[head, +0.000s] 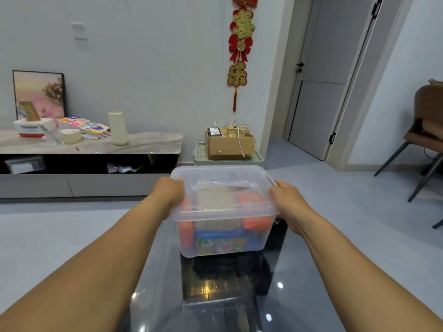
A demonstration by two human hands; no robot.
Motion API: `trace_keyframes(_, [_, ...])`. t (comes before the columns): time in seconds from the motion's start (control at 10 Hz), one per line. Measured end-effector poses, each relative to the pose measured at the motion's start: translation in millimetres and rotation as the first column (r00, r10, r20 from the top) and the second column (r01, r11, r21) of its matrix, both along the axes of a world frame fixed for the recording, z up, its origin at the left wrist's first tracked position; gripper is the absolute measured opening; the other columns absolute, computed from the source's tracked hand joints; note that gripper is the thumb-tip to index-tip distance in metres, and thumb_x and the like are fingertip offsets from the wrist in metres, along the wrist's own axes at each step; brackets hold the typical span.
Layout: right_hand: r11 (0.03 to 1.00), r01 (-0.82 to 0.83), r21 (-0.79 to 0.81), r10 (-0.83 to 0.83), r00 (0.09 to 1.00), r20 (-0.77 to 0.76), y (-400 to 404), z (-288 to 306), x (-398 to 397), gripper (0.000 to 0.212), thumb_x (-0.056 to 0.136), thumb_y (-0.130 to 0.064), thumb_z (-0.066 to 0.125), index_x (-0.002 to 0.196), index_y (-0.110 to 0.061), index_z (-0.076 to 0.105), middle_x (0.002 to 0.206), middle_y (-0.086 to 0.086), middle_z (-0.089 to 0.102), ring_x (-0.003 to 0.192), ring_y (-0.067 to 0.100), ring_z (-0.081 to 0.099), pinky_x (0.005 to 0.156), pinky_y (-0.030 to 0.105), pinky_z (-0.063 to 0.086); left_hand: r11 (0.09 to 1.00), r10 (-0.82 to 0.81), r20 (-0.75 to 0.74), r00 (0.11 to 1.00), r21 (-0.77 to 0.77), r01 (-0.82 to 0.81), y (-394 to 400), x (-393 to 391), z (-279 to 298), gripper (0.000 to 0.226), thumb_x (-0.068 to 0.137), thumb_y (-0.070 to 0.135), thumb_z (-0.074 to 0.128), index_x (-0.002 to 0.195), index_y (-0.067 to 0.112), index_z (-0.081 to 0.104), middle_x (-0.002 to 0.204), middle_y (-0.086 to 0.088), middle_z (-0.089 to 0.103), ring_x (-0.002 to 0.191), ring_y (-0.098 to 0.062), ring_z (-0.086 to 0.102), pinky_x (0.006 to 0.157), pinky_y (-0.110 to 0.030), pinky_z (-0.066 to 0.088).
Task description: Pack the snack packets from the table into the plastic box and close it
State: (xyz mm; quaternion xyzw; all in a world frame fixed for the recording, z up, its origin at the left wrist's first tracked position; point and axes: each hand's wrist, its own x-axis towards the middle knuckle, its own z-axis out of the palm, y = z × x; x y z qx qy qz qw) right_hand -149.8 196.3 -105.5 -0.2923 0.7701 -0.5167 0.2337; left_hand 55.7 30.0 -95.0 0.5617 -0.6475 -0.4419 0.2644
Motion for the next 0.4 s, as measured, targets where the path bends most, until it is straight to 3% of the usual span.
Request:
trace_keyframes(0.1, [1.0, 0.0, 0.009, 0.0, 0.999, -0.037, 1, -3, -1, 0.035, 0.091, -0.011, 0.035, 0.111, -0.014, 0.063, 0.092, 0.012, 0.066, 0.068, 0.026, 0.059, 0.051, 0.028, 0.042, 0.998, 0.005, 0.122, 0.993, -0.069, 0.004, -1, -4, 2, 0.047, 0.104, 0.028, 0.039, 0.135, -0.007, 0.047, 0.133, -0.027, 0.055, 0.117, -0.041, 0.056, 0.092, -0.04, 0.045])
trace_keyframes(0.2, [0.999, -0.016, 0.047, 0.02, 0.996, -0.087, 5, 1, 0, 0.034, 0.093, -0.008, 0.034, 0.114, -0.013, 0.061, 0.096, 0.011, 0.065, 0.072, 0.024, 0.06, 0.053, 0.027, 0.043, 0.987, 0.025, 0.29, 0.957, -0.159, 0.022, -2, -5, -1, 0.041, 0.104, 0.024, 0.038, 0.128, -0.006, 0.052, 0.131, -0.026, 0.058, 0.117, -0.041, 0.056, 0.091, -0.04, 0.044])
trace_keyframes(0.3, [0.993, -0.061, 0.105, 0.074, 0.989, -0.124, 8, 5, 0, 0.032, 0.096, -0.013, 0.036, 0.12, -0.013, 0.058, 0.107, 0.013, 0.066, 0.084, 0.027, 0.064, 0.067, 0.037, 0.056, 0.966, -0.014, 0.373, 0.928, -0.236, 0.109, 5, -2, 0, 0.051, 0.102, 0.026, 0.04, 0.143, -0.004, 0.037, 0.145, -0.023, 0.046, 0.13, -0.039, 0.047, 0.097, -0.04, 0.04])
trace_keyframes(0.4, [0.988, 0.01, 0.157, 0.026, 0.974, -0.225, 19, 16, 7, 0.042, 0.103, -0.029, 0.042, 0.139, -0.01, 0.049, 0.135, 0.018, 0.056, 0.112, 0.033, 0.06, 0.094, 0.04, 0.052, 0.875, 0.0, 0.396, 0.918, -0.445, 0.192, 15, 1, 14, 0.077, 0.1, 0.048, 0.037, 0.156, 0.004, 0.009, 0.165, -0.016, 0.007, 0.151, -0.032, 0.007, 0.12, -0.043, 0.016])
